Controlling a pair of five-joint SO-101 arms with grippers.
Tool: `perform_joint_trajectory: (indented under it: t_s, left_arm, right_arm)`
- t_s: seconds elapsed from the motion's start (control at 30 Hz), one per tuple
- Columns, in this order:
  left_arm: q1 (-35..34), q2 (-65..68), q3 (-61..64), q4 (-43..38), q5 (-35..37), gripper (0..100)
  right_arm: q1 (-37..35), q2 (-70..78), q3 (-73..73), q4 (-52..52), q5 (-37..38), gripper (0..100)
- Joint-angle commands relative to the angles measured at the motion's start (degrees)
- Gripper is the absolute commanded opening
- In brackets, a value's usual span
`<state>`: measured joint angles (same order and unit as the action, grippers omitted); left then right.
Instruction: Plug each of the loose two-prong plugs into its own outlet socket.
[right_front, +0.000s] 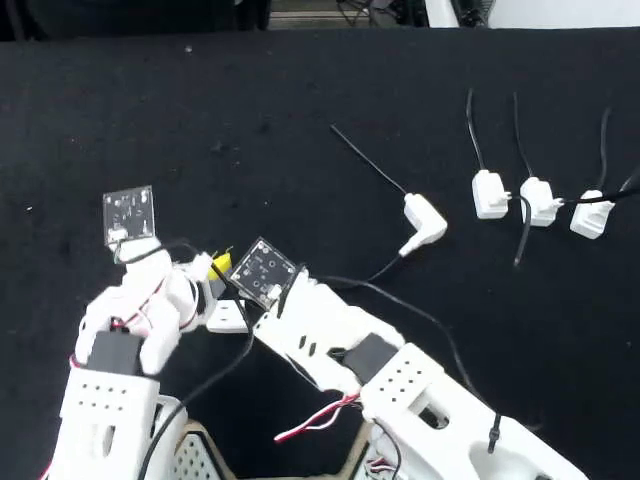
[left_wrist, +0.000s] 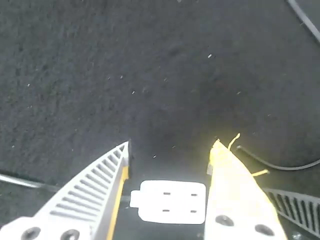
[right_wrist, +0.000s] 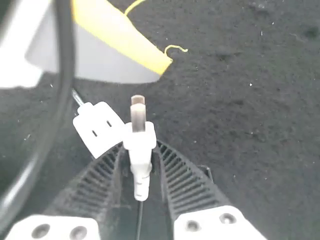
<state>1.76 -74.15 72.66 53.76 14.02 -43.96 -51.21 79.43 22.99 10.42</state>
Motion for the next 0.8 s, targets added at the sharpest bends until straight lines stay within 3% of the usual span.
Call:
perform_joint_trajectory:
  t_s: [0.0,0.33,0.47,0.77]
  left_arm:
    - [3.1,-6.5,2.2,-2.0,1.1,26]
    - [5.5,-11.3,5.1,-2.3,-2.4,26]
    - [5.0,-11.8,7.3,-2.3,-5.7,26]
    - [4.9,-11.9,7.4,-2.3,-5.6,26]
  right_arm:
    - [-0.7,-1.0,-1.1,-1.8,-0.5,1.1]
    - [-0.9,6.7,-5.7,-1.4,-0.1,1.1]
    - [-0.6,4.1,-8.3,2.0,-0.1,1.1]
    - [2.2,-3.8,-11.6,10.6,0.0,1.1]
